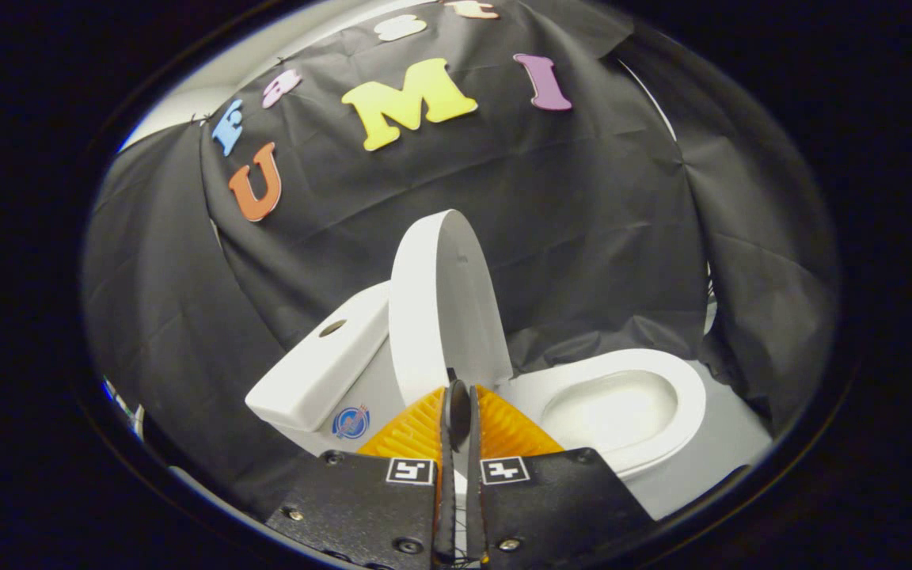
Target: Open the toilet lid.
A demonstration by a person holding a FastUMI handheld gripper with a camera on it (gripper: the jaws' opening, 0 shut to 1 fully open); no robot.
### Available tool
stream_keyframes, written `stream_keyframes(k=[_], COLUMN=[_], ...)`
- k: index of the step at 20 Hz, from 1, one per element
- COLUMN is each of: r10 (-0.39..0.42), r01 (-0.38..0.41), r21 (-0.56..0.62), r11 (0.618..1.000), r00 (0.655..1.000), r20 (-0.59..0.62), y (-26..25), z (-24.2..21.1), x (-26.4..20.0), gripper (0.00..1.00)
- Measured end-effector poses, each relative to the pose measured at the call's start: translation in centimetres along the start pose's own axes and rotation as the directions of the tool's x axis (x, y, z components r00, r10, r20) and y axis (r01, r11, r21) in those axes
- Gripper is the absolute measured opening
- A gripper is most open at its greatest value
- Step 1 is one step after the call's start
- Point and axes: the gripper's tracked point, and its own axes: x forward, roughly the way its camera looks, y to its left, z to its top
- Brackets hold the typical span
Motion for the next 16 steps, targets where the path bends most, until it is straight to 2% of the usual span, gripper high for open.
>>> stream_keyframes(k=[6, 10, 16], r10=[-0.019, -0.002, -0.003], r01=[0.018, -0.001, -0.003], r21=[-0.095, -0.171, -0.202], r11=[0.995, 0.985, 0.979], r00=[1.000, 1.000, 1.000], r20=[-0.014, -0.018, -0.028], y=[3.2, 5.0, 6.6], z=[-0.7, -1.6, -2.4], x=[0.6, 1.3, 2.0], gripper=[0.09, 0.09, 0.09])
